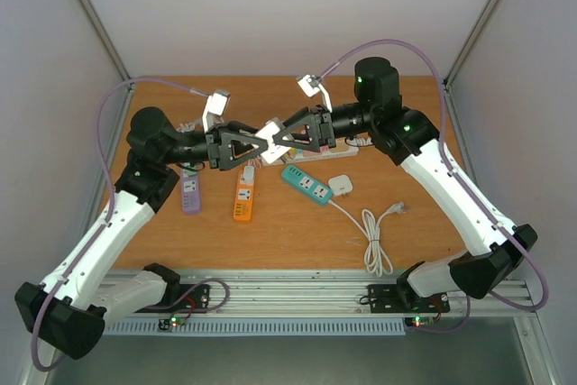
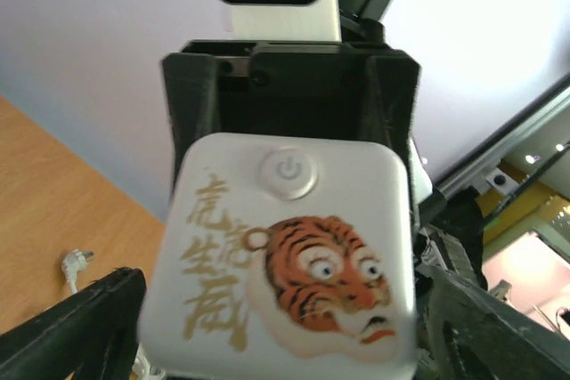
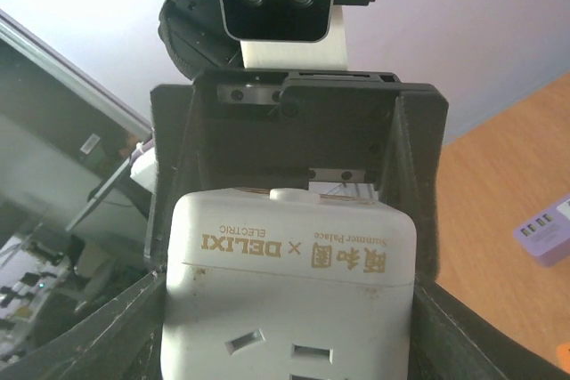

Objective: Insert the plug

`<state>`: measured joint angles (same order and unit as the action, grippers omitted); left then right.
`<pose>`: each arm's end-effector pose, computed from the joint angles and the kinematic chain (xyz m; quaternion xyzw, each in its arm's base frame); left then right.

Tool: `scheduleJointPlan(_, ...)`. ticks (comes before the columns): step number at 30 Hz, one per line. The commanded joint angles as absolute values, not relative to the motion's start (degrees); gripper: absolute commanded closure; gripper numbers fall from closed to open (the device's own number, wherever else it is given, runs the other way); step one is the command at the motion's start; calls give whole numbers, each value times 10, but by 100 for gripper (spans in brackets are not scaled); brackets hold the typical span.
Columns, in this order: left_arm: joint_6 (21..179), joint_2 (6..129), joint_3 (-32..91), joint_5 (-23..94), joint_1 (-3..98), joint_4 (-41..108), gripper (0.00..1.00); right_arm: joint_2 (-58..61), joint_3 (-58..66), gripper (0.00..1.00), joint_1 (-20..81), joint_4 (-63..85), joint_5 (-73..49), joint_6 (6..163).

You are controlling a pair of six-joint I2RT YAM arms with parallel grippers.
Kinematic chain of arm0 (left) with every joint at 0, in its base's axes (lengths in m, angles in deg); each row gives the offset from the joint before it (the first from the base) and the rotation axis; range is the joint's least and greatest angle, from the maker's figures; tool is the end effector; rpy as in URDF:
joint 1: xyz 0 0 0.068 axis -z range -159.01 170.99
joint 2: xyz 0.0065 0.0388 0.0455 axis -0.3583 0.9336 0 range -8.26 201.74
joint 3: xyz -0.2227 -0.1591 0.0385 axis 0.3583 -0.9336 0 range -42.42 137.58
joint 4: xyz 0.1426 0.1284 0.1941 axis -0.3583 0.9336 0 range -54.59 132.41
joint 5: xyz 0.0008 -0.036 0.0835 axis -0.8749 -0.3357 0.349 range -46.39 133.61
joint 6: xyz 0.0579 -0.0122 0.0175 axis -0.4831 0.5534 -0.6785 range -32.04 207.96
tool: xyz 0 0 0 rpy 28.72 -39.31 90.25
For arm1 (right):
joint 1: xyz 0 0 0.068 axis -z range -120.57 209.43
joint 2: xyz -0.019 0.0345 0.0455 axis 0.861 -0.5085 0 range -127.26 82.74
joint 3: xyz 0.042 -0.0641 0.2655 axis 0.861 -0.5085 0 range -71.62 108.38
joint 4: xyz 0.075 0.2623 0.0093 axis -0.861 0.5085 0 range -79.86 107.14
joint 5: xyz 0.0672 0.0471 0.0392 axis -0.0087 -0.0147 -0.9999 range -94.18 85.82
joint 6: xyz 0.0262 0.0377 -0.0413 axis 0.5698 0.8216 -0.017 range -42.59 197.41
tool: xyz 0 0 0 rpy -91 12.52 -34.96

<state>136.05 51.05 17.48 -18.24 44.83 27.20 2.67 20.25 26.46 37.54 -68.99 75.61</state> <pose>0.1982 -0.1324 0.4212 0.2641 0.6278 -0.6532 0.3308 0.2319 0.2008 0.4632 -0.5102 0.5449 0.5484 0.3770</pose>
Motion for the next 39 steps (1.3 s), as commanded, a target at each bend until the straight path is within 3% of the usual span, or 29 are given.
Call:
scheduleJointPlan(1, 1483, 507, 160, -222, 450, 161, 20, 18, 226, 49, 268, 363, -737, 759)
scheduleJointPlan(9, 1429, 496, 177, -206, 450, 287, 54, 10, 224, 47, 266, 370, -732, 761)
scheduleJointPlan(12, 1398, 494, 183, -191, 450, 325, 70, 14, 225, 31, 266, 390, -705, 760)
scheduleJointPlan(15, 1357, 486, 199, -148, 450, 412, 73, 33, 210, 16, 266, 402, -639, 745)
scheduleJointPlan(20, 1256, 461, 232, 3, 450, 571, 77, 96, 137, 6, 258, 382, -507, 670)
scheduleJointPlan(22, 1251, 451, 231, 60, 450, 597, 77, 123, 98, 5, 240, 362, -453, 624)
scheduleJointPlan(27, 1294, 450, 226, 65, 450, 610, 78, 146, 41, 2, 166, 345, -285, 523)
scheduleJointPlan(39, 1345, 457, 213, 47, 450, 634, 77, 51, 91, 2, 63, 357, -119, 466)
